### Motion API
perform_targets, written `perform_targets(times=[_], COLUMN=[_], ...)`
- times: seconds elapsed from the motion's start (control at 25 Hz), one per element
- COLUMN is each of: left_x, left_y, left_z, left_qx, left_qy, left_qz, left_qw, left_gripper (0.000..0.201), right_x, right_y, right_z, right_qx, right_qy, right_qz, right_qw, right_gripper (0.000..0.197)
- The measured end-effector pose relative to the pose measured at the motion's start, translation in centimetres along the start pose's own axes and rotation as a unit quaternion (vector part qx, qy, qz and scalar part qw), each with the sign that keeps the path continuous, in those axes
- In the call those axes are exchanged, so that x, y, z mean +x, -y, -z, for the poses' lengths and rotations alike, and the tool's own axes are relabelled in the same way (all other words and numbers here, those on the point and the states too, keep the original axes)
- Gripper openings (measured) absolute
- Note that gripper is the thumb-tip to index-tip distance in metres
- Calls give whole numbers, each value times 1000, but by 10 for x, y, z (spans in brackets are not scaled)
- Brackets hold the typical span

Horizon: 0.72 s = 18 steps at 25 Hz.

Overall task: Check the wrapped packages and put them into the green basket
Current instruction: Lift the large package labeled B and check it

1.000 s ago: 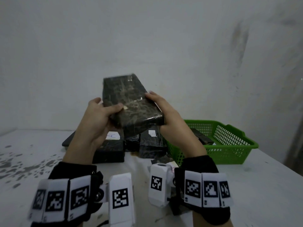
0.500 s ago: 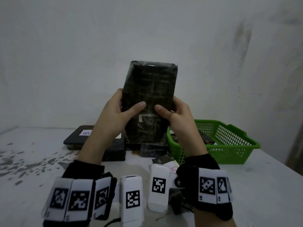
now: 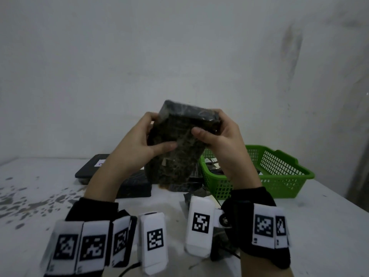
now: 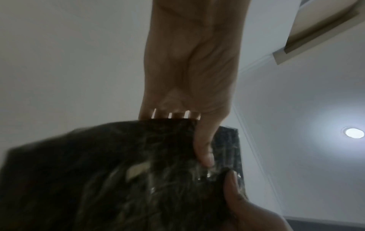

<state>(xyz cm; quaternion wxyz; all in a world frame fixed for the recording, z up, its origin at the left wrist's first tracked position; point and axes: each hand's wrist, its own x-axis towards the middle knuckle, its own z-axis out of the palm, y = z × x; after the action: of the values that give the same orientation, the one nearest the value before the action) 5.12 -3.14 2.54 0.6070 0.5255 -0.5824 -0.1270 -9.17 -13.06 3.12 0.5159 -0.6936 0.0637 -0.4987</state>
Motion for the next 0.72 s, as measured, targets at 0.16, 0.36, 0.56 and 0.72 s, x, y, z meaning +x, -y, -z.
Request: perform_targets(times=[0.16, 0.36, 0.56, 0.72], left_x=[0, 1, 4, 5], left_y=[-7, -6, -4, -5], left_z=[-5, -2, -7, -5], left_qx=[-4, 27, -85, -162], left_qy=[-56, -55, -126, -131], left_qz=[-55, -63, -48, -18], left_qw=[997, 996, 987, 978], left_gripper=[47, 47, 35, 30], right_x=[0, -1, 0, -1], right_y=[-1, 0, -8, -12], right_z=[-1, -1, 10, 16], right_qx=[-54, -78, -142, -209], right_qy=[19, 31, 68, 28], right_qz=[4, 11, -59, -65], right_qw=[998, 996, 986, 975], right_gripper=[27, 28, 44, 29])
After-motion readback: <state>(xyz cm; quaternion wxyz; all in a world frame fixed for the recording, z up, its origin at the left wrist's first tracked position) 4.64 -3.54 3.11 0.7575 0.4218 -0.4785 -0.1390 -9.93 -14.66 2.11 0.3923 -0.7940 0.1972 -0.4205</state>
